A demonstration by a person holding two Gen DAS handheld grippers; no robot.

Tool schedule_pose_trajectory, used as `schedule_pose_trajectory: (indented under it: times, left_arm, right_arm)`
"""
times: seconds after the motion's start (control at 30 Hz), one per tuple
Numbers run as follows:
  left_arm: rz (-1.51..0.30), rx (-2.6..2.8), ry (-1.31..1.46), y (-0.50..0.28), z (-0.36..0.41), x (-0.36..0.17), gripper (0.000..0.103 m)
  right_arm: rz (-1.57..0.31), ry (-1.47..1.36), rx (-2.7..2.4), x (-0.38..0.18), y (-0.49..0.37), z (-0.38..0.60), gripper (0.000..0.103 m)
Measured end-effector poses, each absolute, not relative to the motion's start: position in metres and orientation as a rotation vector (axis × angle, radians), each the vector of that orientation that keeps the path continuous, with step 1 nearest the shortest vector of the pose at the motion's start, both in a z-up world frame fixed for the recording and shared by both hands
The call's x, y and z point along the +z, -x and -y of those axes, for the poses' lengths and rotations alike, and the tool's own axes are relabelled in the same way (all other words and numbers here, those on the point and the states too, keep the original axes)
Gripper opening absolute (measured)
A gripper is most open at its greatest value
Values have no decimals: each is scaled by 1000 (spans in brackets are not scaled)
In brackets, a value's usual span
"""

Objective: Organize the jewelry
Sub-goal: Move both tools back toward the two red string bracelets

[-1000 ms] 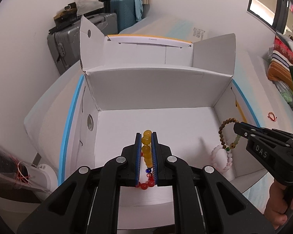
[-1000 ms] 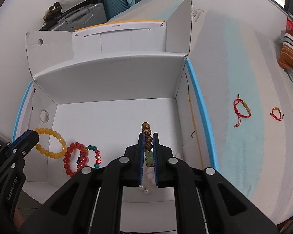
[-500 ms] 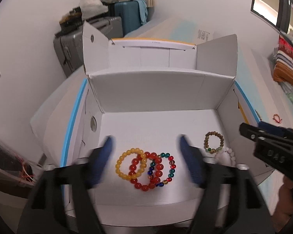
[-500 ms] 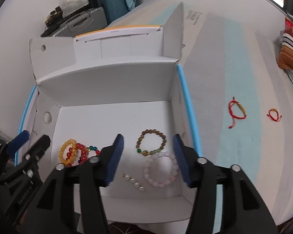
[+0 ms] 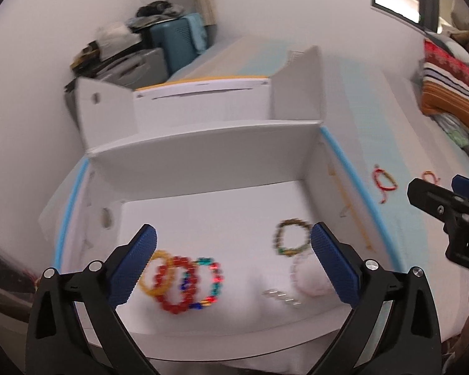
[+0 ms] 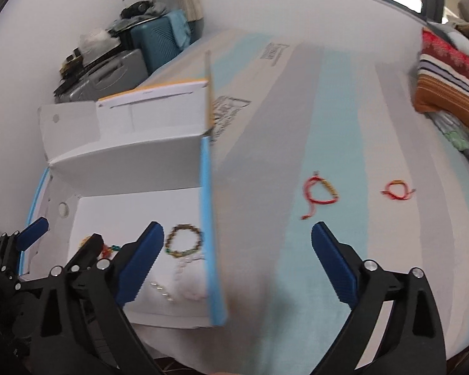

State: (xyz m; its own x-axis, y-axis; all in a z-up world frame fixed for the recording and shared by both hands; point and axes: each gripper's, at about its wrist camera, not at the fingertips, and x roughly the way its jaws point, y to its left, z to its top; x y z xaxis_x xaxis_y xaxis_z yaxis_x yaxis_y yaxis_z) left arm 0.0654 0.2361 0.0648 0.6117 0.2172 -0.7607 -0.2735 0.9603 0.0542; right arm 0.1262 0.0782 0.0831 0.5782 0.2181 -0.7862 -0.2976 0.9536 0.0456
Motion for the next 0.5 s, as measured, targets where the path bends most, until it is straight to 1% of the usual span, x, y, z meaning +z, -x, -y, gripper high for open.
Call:
schedule_pose_trajectory:
  times: [0.3, 0.5]
  left_arm:
    - [-846, 171, 41, -98, -162, 73, 97]
    - [-841, 79, -19, -124, -95, 73, 97]
  right_arm:
    - [-902, 64, 192, 90, -142, 4, 94]
    - [-870, 27, 107, 96, -152, 66, 94]
